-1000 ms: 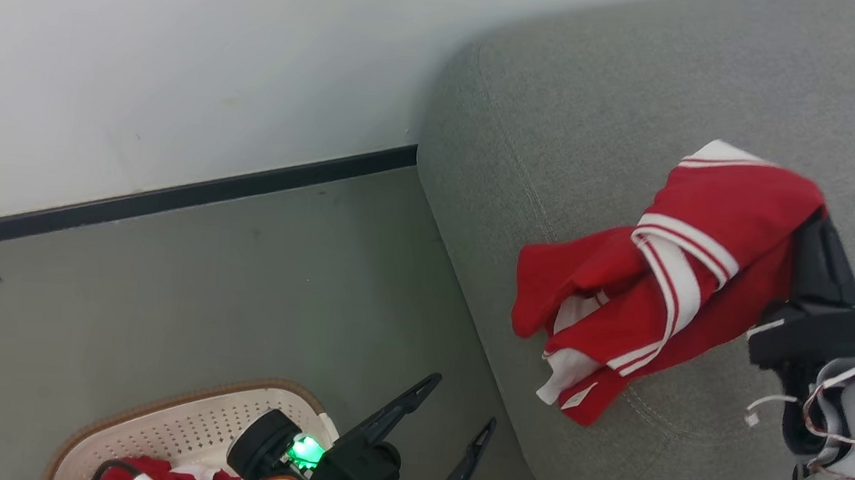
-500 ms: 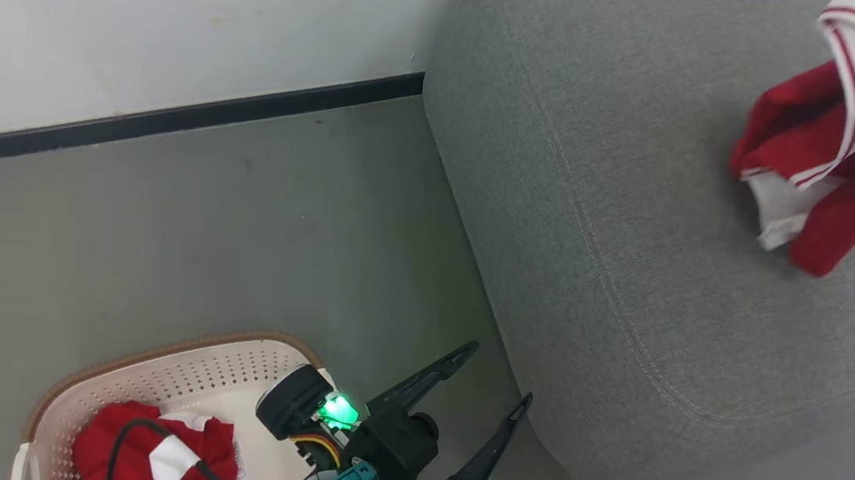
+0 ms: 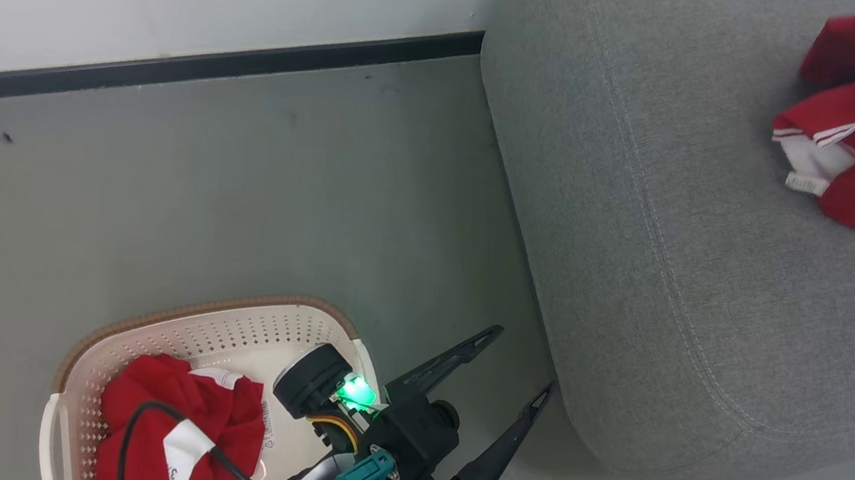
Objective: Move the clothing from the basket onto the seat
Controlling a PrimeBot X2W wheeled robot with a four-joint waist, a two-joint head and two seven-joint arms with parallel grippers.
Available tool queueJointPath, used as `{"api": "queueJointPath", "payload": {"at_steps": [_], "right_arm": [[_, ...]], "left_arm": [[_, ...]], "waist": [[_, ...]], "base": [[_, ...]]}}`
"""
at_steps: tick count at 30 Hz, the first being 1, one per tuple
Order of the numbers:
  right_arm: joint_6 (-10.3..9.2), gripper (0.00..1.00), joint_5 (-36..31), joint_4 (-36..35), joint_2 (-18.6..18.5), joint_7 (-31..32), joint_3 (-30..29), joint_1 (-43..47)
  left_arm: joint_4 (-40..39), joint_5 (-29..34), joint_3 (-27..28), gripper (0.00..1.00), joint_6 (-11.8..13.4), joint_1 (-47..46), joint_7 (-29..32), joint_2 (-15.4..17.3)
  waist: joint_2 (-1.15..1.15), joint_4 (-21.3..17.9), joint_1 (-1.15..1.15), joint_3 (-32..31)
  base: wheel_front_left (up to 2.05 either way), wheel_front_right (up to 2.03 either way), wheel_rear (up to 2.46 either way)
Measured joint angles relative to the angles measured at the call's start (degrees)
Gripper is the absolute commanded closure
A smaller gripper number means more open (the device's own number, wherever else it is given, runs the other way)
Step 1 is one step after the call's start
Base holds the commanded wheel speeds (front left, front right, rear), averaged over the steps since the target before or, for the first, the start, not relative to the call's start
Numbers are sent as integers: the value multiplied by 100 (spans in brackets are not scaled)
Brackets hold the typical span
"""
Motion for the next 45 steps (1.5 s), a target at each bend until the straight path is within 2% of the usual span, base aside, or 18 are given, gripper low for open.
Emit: {"api": "queueJointPath", "payload": {"at_steps": [10, 20, 21, 22, 23, 35, 45], "right_arm": [[-58, 100, 16, 1089, -5, 0, -247, 357], [-51, 100, 27, 1503, -53, 0, -339, 94], [-51, 87, 27, 1563, -51, 0, -344, 56], [-49, 24, 29, 1618, -54, 0, -353, 38], [-48, 0, 27, 1673, -56, 0, -350, 36], [92, 0, -12, 2012, 130, 1, -241, 159], [210, 0, -186, 1762, 361, 1, -121, 684]], "left_arm": [[9, 142, 54, 0, 0, -91, 0, 100], [83, 159, -24, 0, -57, -237, 9, 73], [89, 159, -26, 0, -57, -240, 9, 66], [110, 159, -36, 0, -57, -242, 9, 54], [126, 159, -36, 0, -57, -245, 9, 45], [300, 156, 67, 0, -49, -251, -101, 24], [543, 107, 193, 0, 59, -214, -388, -2]], "waist": [[0, 28, 0, 251], [0, 33, -1, 372], [0, 45, -1, 380], [-1, 60, -1, 386], [0, 77, -1, 391], [0, 145, -1, 322], [-1, 168, -1, -39]], "base": [[0, 0, 0], [0, 0, 0], [0, 0, 0], [0, 0, 0], [0, 0, 0], [0, 0, 0], [0, 0, 0]]}}
